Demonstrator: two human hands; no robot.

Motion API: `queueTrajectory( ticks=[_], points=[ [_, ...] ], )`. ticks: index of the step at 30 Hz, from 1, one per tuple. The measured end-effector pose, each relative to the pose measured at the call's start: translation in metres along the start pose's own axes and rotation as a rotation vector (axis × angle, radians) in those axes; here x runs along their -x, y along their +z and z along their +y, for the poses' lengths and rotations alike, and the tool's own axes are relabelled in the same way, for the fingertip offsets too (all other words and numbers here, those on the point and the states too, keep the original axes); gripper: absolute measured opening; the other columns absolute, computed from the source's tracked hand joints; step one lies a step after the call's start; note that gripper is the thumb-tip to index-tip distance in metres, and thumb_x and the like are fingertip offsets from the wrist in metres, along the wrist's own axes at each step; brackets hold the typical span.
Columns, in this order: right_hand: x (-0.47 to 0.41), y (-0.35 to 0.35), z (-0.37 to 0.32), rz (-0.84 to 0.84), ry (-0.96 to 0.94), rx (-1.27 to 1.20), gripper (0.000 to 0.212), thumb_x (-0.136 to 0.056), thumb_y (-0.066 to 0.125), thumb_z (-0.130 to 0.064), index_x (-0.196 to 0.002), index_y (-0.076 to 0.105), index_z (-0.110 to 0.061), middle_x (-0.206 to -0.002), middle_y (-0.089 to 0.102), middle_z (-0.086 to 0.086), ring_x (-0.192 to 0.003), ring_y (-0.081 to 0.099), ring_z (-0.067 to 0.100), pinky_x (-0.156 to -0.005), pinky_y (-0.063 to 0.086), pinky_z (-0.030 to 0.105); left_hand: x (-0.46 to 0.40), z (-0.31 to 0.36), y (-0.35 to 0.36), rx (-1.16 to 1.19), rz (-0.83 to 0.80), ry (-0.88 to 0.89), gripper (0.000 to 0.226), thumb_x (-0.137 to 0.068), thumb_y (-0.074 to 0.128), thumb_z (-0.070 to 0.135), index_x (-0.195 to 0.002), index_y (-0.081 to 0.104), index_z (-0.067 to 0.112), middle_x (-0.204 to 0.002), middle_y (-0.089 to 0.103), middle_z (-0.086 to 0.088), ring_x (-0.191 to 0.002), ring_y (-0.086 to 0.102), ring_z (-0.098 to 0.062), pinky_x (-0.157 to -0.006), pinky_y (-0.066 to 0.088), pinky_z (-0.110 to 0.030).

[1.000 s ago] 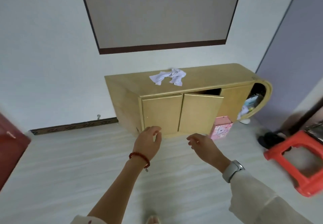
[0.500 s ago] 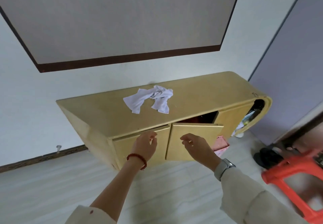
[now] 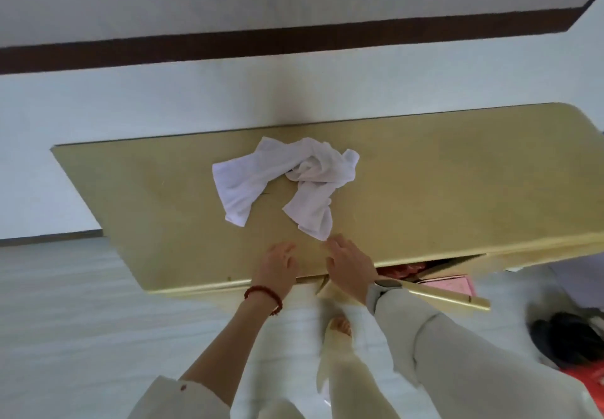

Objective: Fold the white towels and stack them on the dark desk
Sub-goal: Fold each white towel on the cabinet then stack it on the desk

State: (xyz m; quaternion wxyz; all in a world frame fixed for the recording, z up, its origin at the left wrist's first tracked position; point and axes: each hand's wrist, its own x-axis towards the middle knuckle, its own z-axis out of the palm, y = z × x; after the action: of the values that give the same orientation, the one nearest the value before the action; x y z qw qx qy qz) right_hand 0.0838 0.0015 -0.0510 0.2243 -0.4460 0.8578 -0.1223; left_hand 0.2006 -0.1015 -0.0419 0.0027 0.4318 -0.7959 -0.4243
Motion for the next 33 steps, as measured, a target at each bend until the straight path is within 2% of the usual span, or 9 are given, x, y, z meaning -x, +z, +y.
queueTrajectory(
  ticks=[4,8,11,13,17,20,25,29,33],
  points=[
    [-0.048,0.009,0.027,-0.09,-0.109,0.146,0.035,-0.09,0.043,-0.01,-0.125,0.047,-0.011,-0.133,0.043,0.007,-0.107,0.049,0.029,-0.073,0.045,0.037,-0.032,0.009,0.021,0.023,0.05,-0.071,0.033,-0.089,0.046,0.004,-0.119,0.056,0.01,-0.118,0.056,-0.007,-0.102,0.056,-0.023,-0.091,0.044,-0.033],
    [-0.07,0.009,0.041,-0.118,-0.239,0.162,0.027,-0.065,0.07,0.001,-0.088,0.059,-0.009,-0.09,0.062,0.008,-0.061,0.055,0.023,-0.045,0.032,0.026,-0.047,0.007,0.026,0.0,0.051,-0.03,0.038,-0.086,0.047,0.0,-0.121,0.055,0.011,-0.117,0.054,-0.006,-0.099,0.056,-0.022,-0.088,0.047,-0.035],
    [-0.078,-0.007,0.043,-0.109,-0.214,0.002,0.005,-0.09,0.05,-0.008,-0.092,0.055,-0.006,-0.092,0.059,0.009,-0.068,0.051,0.024,-0.056,0.035,0.03,-0.063,0.01,0.023,-0.14,0.087,0.085,0.041,-0.079,0.056,0.001,-0.118,0.059,0.013,-0.116,0.054,-0.008,-0.106,0.051,-0.026,-0.09,0.045,-0.034],
    [-0.078,-0.03,0.042,-0.099,-0.111,-0.154,0.019,-0.098,0.036,-0.017,-0.101,0.051,-0.006,-0.092,0.057,0.007,-0.074,0.052,0.026,-0.066,0.04,0.036,-0.074,0.017,0.021,-0.256,0.111,0.179,0.044,-0.07,0.068,0.013,-0.113,0.062,0.019,-0.115,0.056,-0.007,-0.103,0.053,-0.027,-0.085,0.042,-0.037],
    [-0.079,-0.085,0.042,0.091,-0.095,-0.337,0.013,-0.097,0.036,-0.013,-0.098,0.049,-0.011,-0.069,0.06,0.003,-0.06,0.056,0.019,-0.062,0.044,0.035,-0.102,0.052,0.017,-0.343,0.232,0.407,0.033,-0.067,0.051,0.043,-0.096,0.06,0.032,-0.106,0.06,-0.003,-0.092,0.053,-0.022,-0.074,0.045,-0.036],
    [-0.083,-0.13,0.047,0.265,-0.044,-0.399,0.019,-0.096,0.036,-0.007,-0.092,0.045,-0.023,-0.058,0.055,-0.006,-0.053,0.051,0.007,-0.055,0.041,0.021,-0.124,0.095,0.012,-0.231,0.318,0.552,0.027,-0.072,0.047,0.039,-0.081,0.069,0.025,-0.1,0.064,0.0,-0.096,0.042,-0.015,-0.079,0.038,-0.034],
    [-0.075,-0.203,0.068,0.534,0.015,-0.485,0.014,-0.095,0.037,-0.003,-0.095,0.049,-0.011,-0.058,0.049,-0.006,-0.052,0.047,0.008,-0.048,0.033,0.011,-0.145,0.171,-0.001,-0.171,0.361,0.771,0.027,-0.078,0.047,0.034,-0.082,0.072,0.025,-0.087,0.068,0.01,-0.09,0.051,-0.011,-0.08,0.041,-0.035],
    [-0.058,-0.247,0.096,0.698,0.059,-0.56,0.016,-0.096,0.037,-0.004,-0.094,0.046,-0.018,-0.063,0.05,-0.007,-0.053,0.049,0.003,-0.048,0.035,0.01,-0.151,0.213,0.004,-0.034,0.25,0.848,0.029,-0.082,0.046,0.032,-0.093,0.072,0.029,-0.097,0.068,0.008,-0.09,0.061,-0.017,-0.082,0.046,-0.036],
    [-0.041,-0.289,0.123,0.7,0.007,-0.537,0.03,-0.095,0.037,-0.004,-0.085,0.045,-0.032,-0.07,0.054,-0.008,-0.058,0.053,0.004,-0.054,0.039,0.01,-0.141,0.275,0.023,0.036,-0.069,0.821,0.055,-0.076,0.049,0.051,-0.125,0.054,0.028,-0.123,0.051,0.014,-0.113,0.044,-0.007,-0.102,0.029,-0.029]
  ],
)
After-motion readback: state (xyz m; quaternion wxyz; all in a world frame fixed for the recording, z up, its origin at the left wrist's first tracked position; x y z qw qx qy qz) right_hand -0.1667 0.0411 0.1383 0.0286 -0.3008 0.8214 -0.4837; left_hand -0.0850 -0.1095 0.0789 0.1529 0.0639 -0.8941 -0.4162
